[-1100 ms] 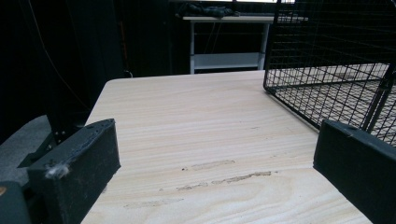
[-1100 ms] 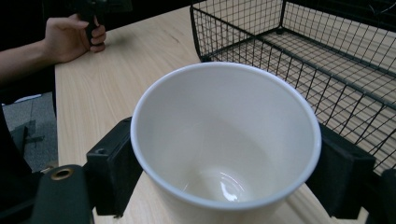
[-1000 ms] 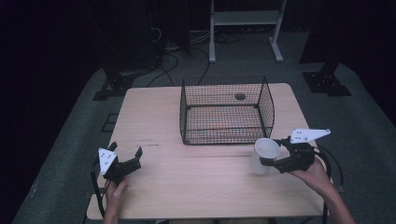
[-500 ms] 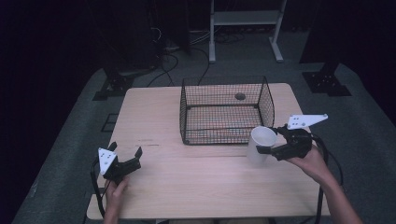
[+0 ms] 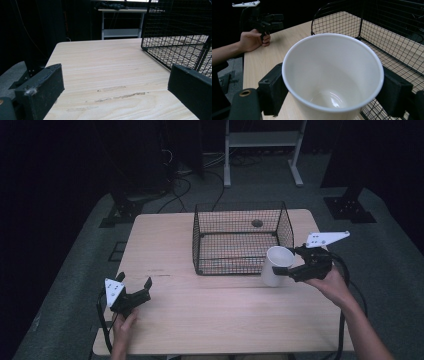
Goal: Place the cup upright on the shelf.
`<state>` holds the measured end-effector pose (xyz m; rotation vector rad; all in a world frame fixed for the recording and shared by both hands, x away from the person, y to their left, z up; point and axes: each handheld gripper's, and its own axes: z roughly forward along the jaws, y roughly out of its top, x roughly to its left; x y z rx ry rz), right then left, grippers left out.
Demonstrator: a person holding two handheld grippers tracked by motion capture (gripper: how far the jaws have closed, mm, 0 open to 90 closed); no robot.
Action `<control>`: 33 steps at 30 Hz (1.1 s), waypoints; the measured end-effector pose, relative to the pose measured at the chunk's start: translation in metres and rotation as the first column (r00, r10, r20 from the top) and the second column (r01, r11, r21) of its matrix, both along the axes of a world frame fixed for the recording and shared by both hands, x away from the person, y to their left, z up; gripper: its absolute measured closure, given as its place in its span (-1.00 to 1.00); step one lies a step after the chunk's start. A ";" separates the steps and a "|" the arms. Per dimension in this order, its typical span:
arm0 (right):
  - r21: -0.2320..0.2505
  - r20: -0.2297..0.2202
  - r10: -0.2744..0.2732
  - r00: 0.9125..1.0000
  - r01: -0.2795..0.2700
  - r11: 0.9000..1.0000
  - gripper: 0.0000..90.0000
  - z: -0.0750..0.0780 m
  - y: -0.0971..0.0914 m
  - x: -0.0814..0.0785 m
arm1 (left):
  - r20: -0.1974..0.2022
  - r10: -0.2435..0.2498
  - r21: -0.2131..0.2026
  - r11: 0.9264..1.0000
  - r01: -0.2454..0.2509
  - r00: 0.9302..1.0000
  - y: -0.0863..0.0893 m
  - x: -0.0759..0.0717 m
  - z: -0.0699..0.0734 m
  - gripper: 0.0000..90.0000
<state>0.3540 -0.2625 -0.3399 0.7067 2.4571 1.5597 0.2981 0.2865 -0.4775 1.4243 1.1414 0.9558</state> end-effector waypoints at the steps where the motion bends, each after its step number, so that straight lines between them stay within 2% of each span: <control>1: 0.000 0.000 0.000 1.000 0.000 1.000 -0.56 0.000 0.000 0.000 | 0.000 0.000 0.000 1.000 0.000 1.000 0.000 0.000 0.000 -1.00; 33: -0.021 0.011 0.025 1.000 -0.025 0.999 -0.56 0.033 0.027 0.038 | -0.001 -0.001 -0.004 1.000 0.001 1.000 0.000 0.000 0.000 -1.00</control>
